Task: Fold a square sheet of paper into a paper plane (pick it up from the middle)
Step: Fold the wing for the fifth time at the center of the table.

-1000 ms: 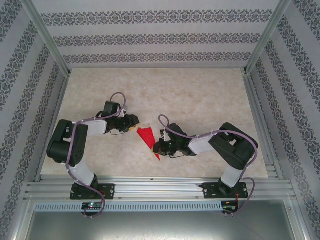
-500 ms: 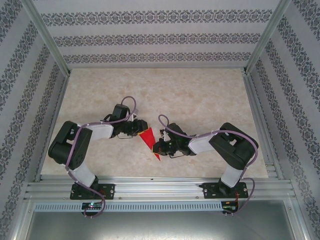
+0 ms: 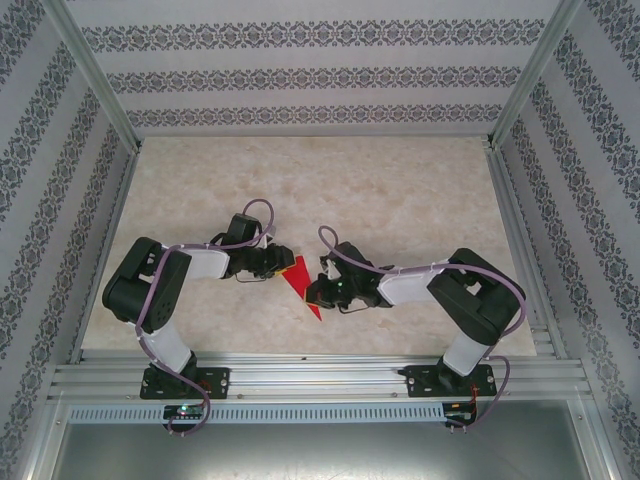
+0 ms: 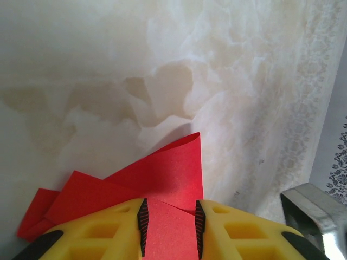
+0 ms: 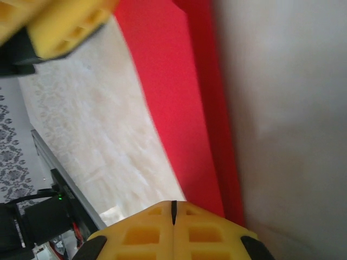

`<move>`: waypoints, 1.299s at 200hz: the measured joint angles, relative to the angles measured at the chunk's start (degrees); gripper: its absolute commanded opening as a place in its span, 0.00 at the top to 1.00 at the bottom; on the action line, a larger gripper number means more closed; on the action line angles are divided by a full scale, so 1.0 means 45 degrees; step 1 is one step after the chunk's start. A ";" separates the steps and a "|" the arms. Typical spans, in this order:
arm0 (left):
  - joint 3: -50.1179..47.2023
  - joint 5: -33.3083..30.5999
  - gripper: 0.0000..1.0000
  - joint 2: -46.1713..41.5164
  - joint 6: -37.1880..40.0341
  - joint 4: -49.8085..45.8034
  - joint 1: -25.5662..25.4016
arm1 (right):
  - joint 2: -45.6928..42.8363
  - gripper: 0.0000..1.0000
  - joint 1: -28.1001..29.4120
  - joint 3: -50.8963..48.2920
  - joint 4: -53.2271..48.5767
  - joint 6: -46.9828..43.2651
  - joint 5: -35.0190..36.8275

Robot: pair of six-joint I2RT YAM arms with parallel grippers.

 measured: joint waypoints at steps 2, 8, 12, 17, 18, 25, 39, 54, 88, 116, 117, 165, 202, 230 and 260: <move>0.0000 0.0000 0.67 0.0000 0.0000 0.0000 0.0000 | 0.0000 1.00 0.0000 0.0083 -0.0029 -0.0005 0.0000; 0.0000 0.0005 0.67 0.0000 0.0000 0.0000 0.0000 | 0.0000 1.00 0.0024 0.0350 -0.0078 -0.0024 -0.0005; 0.0000 0.0005 0.67 0.0000 -0.0005 0.0000 0.0000 | 0.0000 1.00 0.0044 0.0500 -0.0092 -0.0034 0.0000; 0.0000 0.0005 0.68 0.0000 0.0000 0.0000 0.0000 | 0.0000 1.00 0.0058 0.0748 -0.0151 -0.0039 0.0000; 0.0000 0.0005 0.68 0.0000 -0.0005 0.0000 0.0000 | 0.0000 1.00 0.0058 0.0772 -0.0155 -0.0039 0.0000; 0.0000 0.0005 0.68 0.0000 0.0000 0.0000 0.0000 | 0.0015 1.00 0.0078 0.1078 -0.0228 -0.0044 0.0000; 0.0000 0.0005 0.68 0.0000 -0.0005 0.0000 0.0000 | 0.0214 1.00 0.0083 0.1651 -0.0219 -0.0078 0.0005; 0.0000 0.0005 0.68 0.0000 -0.0005 0.0000 0.0000 | 0.0646 1.00 0.0078 0.2055 -0.0194 -0.0078 0.0029; -0.0019 0.0000 0.70 0.0005 0.0000 -0.0005 0.0000 | 0.1885 1.00 0.0078 0.2521 -0.0355 -0.0078 0.0068; -0.0034 -0.0010 0.71 0.0005 0.0000 0.0000 0.0000 | 0.2254 1.00 0.0078 0.2739 -0.0617 -0.0121 0.0087; -0.0034 -0.0010 0.71 0.0005 0.0000 0.0000 0.0000 | 0.2259 1.00 0.0078 0.2754 -0.0641 -0.0126 0.0087; -0.0053 -0.0034 0.72 0.0024 0.0000 0.0019 0.0000 | 0.2341 1.00 0.0049 0.3487 -0.1350 -0.0617 0.0287; -0.0063 -0.0097 0.76 0.0049 -0.0005 0.0010 0.0000 | 0.3016 1.00 -0.0092 0.3672 -0.1496 -0.0704 0.0408; -0.0087 -0.0238 0.79 0.0049 -0.0015 0.0000 0.0000 | 0.3079 1.00 -0.0175 0.3687 -0.1433 -0.0704 0.0170; -0.0097 -0.0345 0.81 0.0049 -0.0044 -0.0039 0.0000 | 0.3050 1.00 -0.0185 0.3614 -0.1375 -0.0729 0.0049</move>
